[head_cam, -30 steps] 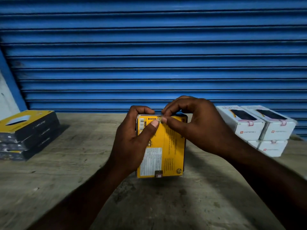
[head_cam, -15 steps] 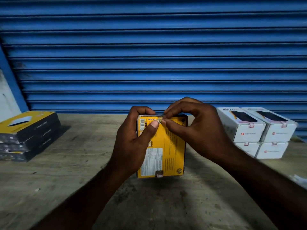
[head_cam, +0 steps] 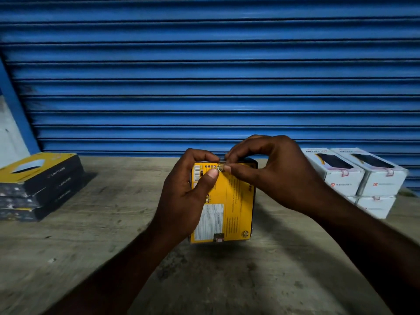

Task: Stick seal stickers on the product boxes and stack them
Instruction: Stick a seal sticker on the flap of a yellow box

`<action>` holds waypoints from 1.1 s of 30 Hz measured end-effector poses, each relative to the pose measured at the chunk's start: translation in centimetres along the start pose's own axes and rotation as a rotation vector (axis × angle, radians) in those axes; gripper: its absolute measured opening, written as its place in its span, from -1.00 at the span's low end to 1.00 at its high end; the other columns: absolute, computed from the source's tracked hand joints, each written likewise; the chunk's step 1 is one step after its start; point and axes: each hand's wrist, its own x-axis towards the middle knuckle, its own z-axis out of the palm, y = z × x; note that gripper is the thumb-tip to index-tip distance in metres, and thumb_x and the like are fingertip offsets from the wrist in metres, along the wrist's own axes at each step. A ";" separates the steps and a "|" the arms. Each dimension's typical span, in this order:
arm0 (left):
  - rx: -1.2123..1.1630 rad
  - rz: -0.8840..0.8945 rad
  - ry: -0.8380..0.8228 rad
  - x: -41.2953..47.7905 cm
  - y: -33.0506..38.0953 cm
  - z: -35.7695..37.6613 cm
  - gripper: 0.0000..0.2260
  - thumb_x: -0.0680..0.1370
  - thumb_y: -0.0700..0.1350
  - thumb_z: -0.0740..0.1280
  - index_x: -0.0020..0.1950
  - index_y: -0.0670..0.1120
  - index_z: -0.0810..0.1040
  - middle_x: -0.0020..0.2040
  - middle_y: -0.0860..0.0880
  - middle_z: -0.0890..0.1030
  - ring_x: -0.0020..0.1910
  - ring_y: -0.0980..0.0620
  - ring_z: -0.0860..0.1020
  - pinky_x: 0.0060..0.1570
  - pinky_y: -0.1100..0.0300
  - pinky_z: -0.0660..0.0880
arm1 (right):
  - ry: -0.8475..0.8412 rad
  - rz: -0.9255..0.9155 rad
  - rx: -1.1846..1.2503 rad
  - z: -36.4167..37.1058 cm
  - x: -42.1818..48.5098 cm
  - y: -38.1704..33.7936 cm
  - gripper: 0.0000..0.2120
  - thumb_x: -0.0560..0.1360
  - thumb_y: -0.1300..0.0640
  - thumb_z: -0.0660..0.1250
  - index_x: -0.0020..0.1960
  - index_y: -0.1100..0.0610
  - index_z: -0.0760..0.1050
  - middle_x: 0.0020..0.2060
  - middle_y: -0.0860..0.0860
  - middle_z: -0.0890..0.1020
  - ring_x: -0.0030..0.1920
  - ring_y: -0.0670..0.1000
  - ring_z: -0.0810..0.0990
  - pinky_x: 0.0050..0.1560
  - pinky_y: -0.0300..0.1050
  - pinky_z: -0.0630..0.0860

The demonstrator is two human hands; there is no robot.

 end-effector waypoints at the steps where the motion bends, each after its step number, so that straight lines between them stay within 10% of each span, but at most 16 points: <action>1: -0.003 0.001 0.001 0.0 0.0 0.0 -0.90 0.58 0.03 0.28 0.07 0.22 0.47 0.01 0.21 0.58 -0.03 0.16 0.59 -0.08 0.34 0.50 | -0.004 0.004 -0.013 -0.1 0.0 -0.1 -0.96 0.43 0.14 0.52 -0.12 0.04 0.70 -0.13 -0.13 0.70 -0.02 -0.14 0.66 0.03 -0.05 0.61; 21: 0.032 0.042 0.003 -0.2 0.1 0.1 -0.88 0.56 0.11 0.26 0.09 0.26 0.48 0.04 0.15 0.59 0.03 0.09 0.59 0.00 0.14 0.52 | 0.030 -0.027 -0.094 -0.1 -0.2 -0.6 -0.92 0.40 0.16 0.53 -0.14 0.02 0.68 -0.16 -0.15 0.68 -0.05 -0.17 0.63 -0.02 -0.36 0.52; 33: -0.079 -0.008 -0.107 -0.2 0.5 -0.1 -0.85 0.51 0.11 0.28 0.07 0.22 0.49 0.04 0.17 0.60 -0.02 0.12 0.61 -0.08 0.31 0.53 | -0.161 0.033 -0.195 -2.1 0.4 -1.3 -0.92 0.39 0.04 0.53 -0.14 -0.05 0.67 -0.19 -0.20 0.69 -0.09 -0.24 0.64 -0.04 -0.21 0.55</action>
